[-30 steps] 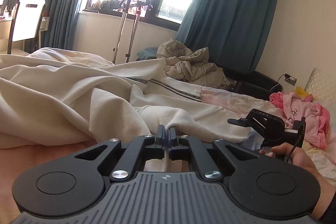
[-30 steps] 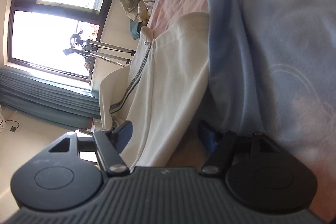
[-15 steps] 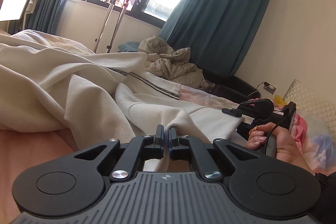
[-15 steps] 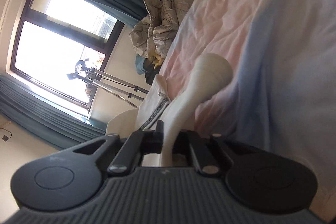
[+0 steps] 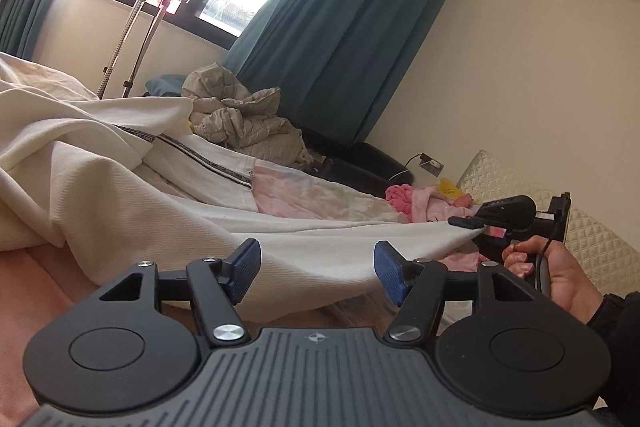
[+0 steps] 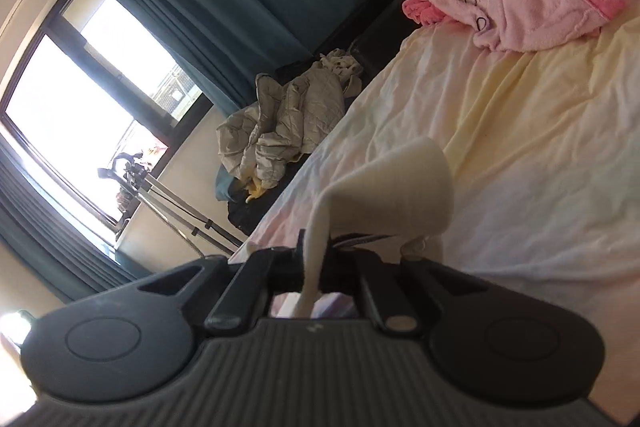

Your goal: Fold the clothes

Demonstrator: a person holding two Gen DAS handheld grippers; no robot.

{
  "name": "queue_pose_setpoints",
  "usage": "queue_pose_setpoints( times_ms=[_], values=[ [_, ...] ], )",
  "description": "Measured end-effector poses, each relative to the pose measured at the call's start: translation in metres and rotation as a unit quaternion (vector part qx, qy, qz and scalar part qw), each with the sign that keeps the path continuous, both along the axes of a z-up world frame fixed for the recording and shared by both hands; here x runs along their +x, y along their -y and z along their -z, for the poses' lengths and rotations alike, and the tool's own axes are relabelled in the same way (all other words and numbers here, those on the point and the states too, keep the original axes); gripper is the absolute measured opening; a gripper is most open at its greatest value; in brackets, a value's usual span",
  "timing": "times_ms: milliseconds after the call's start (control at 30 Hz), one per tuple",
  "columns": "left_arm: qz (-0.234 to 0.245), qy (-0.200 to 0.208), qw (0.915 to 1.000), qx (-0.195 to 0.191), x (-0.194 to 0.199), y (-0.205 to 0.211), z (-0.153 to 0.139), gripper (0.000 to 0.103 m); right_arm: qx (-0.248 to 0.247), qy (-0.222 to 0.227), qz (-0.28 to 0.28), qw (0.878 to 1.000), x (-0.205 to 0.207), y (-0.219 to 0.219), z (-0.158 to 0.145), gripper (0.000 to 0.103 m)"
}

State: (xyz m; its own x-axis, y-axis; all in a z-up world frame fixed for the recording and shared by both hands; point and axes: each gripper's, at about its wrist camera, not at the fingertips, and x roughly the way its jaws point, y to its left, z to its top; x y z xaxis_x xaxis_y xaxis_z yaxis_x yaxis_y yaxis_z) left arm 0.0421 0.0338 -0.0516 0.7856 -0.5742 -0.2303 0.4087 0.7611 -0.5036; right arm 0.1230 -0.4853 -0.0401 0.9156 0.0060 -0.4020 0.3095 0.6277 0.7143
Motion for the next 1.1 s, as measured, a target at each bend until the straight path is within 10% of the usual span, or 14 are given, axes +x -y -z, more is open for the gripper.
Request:
queue_pose_setpoints(
  times_ms=[200, 300, 600, 767, 967, 1100],
  values=[
    [-0.115, -0.062, 0.9903, -0.047, 0.002, -0.047, -0.011, 0.071, 0.039, -0.106, -0.033, 0.993, -0.008, 0.023, 0.082, 0.004],
    [-0.201, -0.105, 0.9696, -0.09, -0.007, -0.09, -0.025, 0.076, 0.034, -0.124, -0.044, 0.991, -0.009, 0.02, 0.095, 0.005],
    [-0.331, -0.275, 0.8699, -0.242, -0.058, -0.225, 0.0, 0.075, 0.036, -0.117, -0.029, 0.992, -0.01, 0.017, 0.097, 0.011],
    [-0.376, -0.303, 0.8153, -0.319, -0.062, -0.263, 0.033, 0.073, 0.064, -0.12, 0.002, 0.991, -0.01, 0.023, 0.099, 0.011],
    [-0.394, -0.312, 0.7975, -0.334, -0.043, -0.283, 0.048, 0.055, 0.063, -0.112, 0.03, 0.991, -0.011, 0.028, 0.098, 0.011],
    [-0.403, -0.3, 0.813, -0.295, -0.027, -0.289, 0.041, 0.044, 0.046, -0.123, 0.05, 0.99, 0.002, 0.029, 0.099, 0.006]
  ],
)
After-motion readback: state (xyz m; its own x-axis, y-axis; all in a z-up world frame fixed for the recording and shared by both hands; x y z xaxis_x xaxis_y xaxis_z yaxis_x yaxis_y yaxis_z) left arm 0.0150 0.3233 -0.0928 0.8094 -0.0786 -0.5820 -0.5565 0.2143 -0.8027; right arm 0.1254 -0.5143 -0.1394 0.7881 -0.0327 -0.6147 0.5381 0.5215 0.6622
